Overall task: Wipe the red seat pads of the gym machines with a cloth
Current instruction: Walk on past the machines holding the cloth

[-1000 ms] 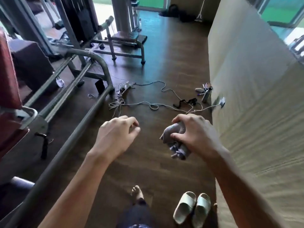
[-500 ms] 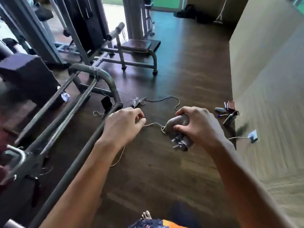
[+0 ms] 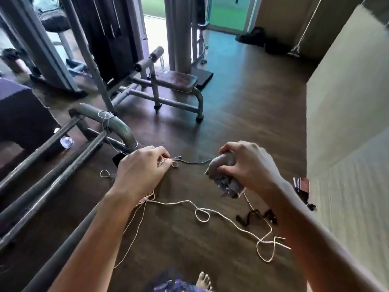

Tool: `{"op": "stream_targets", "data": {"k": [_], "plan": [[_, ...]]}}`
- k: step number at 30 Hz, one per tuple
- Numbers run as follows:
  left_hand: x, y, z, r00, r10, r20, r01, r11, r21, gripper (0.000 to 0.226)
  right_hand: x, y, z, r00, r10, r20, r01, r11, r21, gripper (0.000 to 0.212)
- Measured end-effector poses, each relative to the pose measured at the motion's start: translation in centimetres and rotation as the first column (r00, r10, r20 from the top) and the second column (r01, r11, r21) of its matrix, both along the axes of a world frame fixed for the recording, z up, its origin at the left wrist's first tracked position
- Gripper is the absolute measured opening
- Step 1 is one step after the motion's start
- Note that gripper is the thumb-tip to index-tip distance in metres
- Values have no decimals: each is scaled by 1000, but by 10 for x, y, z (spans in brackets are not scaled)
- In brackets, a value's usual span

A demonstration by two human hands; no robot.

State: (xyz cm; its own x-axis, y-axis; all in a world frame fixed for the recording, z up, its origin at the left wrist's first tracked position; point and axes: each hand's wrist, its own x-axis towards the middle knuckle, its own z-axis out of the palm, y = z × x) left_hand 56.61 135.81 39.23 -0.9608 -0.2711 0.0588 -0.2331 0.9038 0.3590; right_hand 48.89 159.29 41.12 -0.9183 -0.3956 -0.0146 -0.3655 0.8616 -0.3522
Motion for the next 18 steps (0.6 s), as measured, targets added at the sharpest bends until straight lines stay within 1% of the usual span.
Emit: {"op": "stream_targets", "data": {"k": [2, 7, 11, 15, 18], "plan": [[-30, -2, 2, 1000, 13, 9, -14, 1000, 13, 21, -34, -7, 3, 1000, 23, -7, -23, 1000, -4, 38], [-135, -28, -10, 999, 48, 14, -48, 999, -2, 20, -149, -43, -6, 995, 94, -10, -94, 995, -11, 38], [-224, -65, -20, 998, 69, 3, -69, 997, 22, 18, -240, -81, -11, 994, 114, -4, -114, 993, -35, 38], [-308, -106, -25, 997, 74, 30, -75, 996, 49, 18, -327, -123, -11, 992, 125, 27, -124, 992, -22, 38], [-366, -135, -26, 995, 85, 45, -88, 995, 53, 18, -388, -153, -11, 992, 127, 17, -126, 991, -48, 39]]}}
